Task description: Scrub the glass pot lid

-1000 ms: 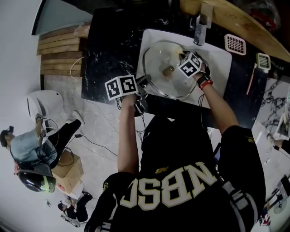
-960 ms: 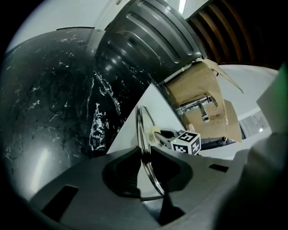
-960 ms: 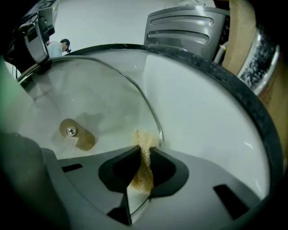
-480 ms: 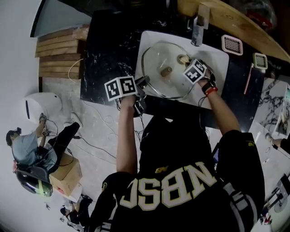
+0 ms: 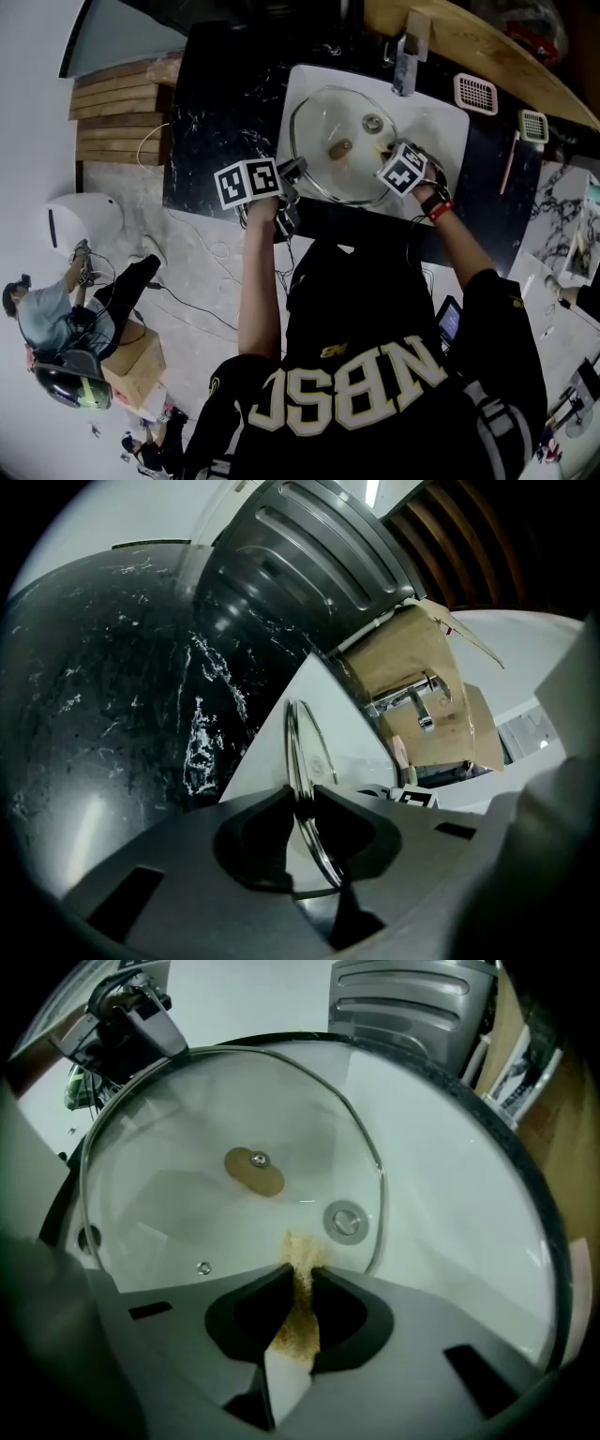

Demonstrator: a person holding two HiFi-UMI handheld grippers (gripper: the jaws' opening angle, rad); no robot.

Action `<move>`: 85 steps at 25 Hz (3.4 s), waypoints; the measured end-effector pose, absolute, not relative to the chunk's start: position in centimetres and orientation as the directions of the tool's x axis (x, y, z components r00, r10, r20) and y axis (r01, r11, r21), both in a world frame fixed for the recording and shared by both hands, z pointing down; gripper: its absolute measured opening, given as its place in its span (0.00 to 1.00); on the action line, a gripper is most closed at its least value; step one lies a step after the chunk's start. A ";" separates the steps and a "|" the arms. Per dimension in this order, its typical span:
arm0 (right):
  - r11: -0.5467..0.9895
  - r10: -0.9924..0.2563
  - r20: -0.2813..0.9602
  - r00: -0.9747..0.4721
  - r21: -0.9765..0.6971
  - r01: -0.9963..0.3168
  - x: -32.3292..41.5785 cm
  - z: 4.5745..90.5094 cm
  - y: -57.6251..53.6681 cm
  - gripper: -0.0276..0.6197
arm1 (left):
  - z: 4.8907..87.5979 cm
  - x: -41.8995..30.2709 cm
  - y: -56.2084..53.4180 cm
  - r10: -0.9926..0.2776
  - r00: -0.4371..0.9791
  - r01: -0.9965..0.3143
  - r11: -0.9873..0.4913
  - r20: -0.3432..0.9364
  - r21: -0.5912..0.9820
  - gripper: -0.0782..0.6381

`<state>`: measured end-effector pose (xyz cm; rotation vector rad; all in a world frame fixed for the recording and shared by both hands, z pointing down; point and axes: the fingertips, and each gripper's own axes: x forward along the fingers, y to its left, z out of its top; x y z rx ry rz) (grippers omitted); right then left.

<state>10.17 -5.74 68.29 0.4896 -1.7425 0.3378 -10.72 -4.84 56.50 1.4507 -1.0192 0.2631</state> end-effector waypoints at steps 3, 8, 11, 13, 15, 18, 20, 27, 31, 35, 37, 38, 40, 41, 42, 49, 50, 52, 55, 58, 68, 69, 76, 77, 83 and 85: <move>0.877 -0.104 0.974 -0.199 -0.005 -0.480 9.6 67.6 -4.0 0.14 | 56.5 -10.7 -4.9 -0.418 0.580 -0.705 0.172 0.699 0.688 0.22; 0.884 -0.067 0.972 -0.225 -0.047 -0.465 8.2 66.4 -2.1 0.14 | 56.5 -10.6 -4.9 -0.419 0.579 -0.707 0.170 0.700 0.686 0.22; 0.884 -0.042 0.961 -0.273 -0.091 -0.458 6.9 65.4 -1.0 0.14 | 56.5 -10.7 -4.9 -0.421 0.575 -0.710 0.169 0.701 0.684 0.22; 0.876 -0.026 0.950 -0.311 -0.129 -0.465 5.9 64.7 -0.3 0.14 | 56.5 -10.7 -4.9 -0.421 0.574 -0.711 0.168 0.702 0.682 0.22; 0.869 -0.026 0.939 -0.342 -0.148 -0.472 5.0 64.3 0.1 0.14 | 56.6 -10.7 -4.9 -0.421 0.573 -0.713 0.167 0.703 0.681 0.22; 0.856 -0.028 0.919 -0.393 -0.181 -0.484 3.7 63.8 0.5 0.14 | 56.6 -10.7 -4.9 -0.421 0.572 -0.713 0.168 0.704 0.680 0.22; 0.844 -0.029 0.906 -0.423 -0.204 -0.496 2.7 63.2 0.5 0.14 | 56.5 -10.8 -4.9 -0.421 0.572 -0.714 0.167 0.704 0.680 0.22; 0.834 -0.063 0.857 -0.512 -0.237 -0.499 -1.4 61.8 -0.6 0.14 | 56.5 -10.7 -4.9 -0.421 0.571 -0.715 0.168 0.705 0.679 0.22; 0.834 -0.112 0.821 -0.560 -0.229 -0.502 -3.5 61.6 -2.5 0.14 | 56.5 -10.7 -4.9 -0.422 0.568 -0.715 0.172 0.706 0.678 0.22; 0.858 -0.197 0.808 -0.556 -0.131 -0.496 -4.5 62.1 -5.2 0.14 | 56.5 -10.8 -4.9 -0.425 0.554 -0.729 0.167 0.716 0.664 0.22; 0.864 -0.227 0.806 -0.547 -0.094 -0.496 -4.8 62.3 -6.4 0.14 | 56.5 -10.9 -4.9 -0.423 0.546 -0.738 0.166 0.723 0.654 0.22; 0.865 -0.239 0.805 -0.544 -0.078 -0.495 -4.9 62.5 -7.0 0.14 | 56.6 -10.9 -4.9 -0.421 0.544 -0.740 0.167 0.726 0.652 0.22; 0.865 -0.261 0.802 -0.537 -0.053 -0.499 -5.0 62.9 -8.0 0.14 | 56.6 -10.9 -4.9 -0.418 0.544 -0.740 0.169 0.728 0.651 0.22; 0.863 -0.271 0.801 -0.534 -0.043 -0.504 -4.9 63.1 -8.4 0.14 | 56.6 -10.9 -4.9 -0.418 0.544 -0.740 0.169 0.728 0.651 0.22; 0.860 -0.282 0.800 -0.529 -0.035 -0.510 -4.9 63.3 -8.9 0.14 | 56.6 -10.9 -4.9 -0.418 0.544 -0.740 0.170 0.728 0.651 0.22; 0.823 -0.339 0.798 -0.499 -0.007 -0.569 -3.5 65.0 -12.1 0.14 | 56.6 -10.8 -4.9 -0.415 0.545 -0.742 0.167 0.729 0.650 0.22; 0.816 -0.346 0.800 -0.490 0.000 -0.578 -3.1 65.4 -12.5 0.14 | 56.7 -10.8 -4.8 -0.412 0.546 -0.742 0.165 0.729 0.649 0.22; 0.804 -0.356 0.810 -0.466 0.012 -0.594 -2.2 66.2 -13.4 0.14 | 56.7 -10.7 -4.8 -0.408 0.548 -0.744 0.162 0.731 0.648 0.23; 0.793 -0.358 0.828 -0.431 0.026 -0.609 -0.8 67.2 -14.4 0.14 | 56.7 -10.7 -4.8 -0.407 0.547 -0.746 0.160 0.732 0.646 0.23; 0.785 -0.360 0.842 -0.402 0.040 -0.618 0.6 67.9 -15.0 0.14 | 56.7 -10.6 -4.8 -0.402 0.548 -0.749 0.154 0.734 0.644 0.24; 0.755 -0.356 0.879 -0.317 0.071 -0.652 5.2 69.1 -14.7 0.14 | 56.7 -10.4 -4.7 -0.391 0.548 -0.761 0.133 0.739 0.635 0.24; 0.748 -0.356 0.882 -0.308 0.071 -0.660 5.6 69.1 -14.6 0.14 | 56.7 -10.4 -4.6 -0.391 0.547 -0.763 0.129 0.740 0.633 0.24; 0.757 -0.313 0.927 -0.209 0.111 -0.644 8.4 69.5 -12.6 0.13 | 56.7 -10.3 -4.6 -0.392 0.545 -0.769 0.120 0.741 0.628 0.24; 0.767 -0.296 0.935 -0.193 0.112 -0.632 8.7 69.4 -12.1 0.13 | 56.7 -10.3 -4.6 -0.392 0.544 -0.769 0.120 0.742 0.628 0.24; 0.815 -0.214 0.964 -0.158 0.086 -0.574 10.0 69.2 -9.3 0.13 | 56.6 -10.3 -4.6 -0.397 0.543 -0.771 0.113 0.740 0.626 0.24; 0.818 -0.191 0.965 -0.179 0.056 -0.573 10.0 68.9 -8.3 0.13 | 56.6 -10.3 -4.6 -0.397 0.544 -0.771 0.112 0.740 0.627 0.24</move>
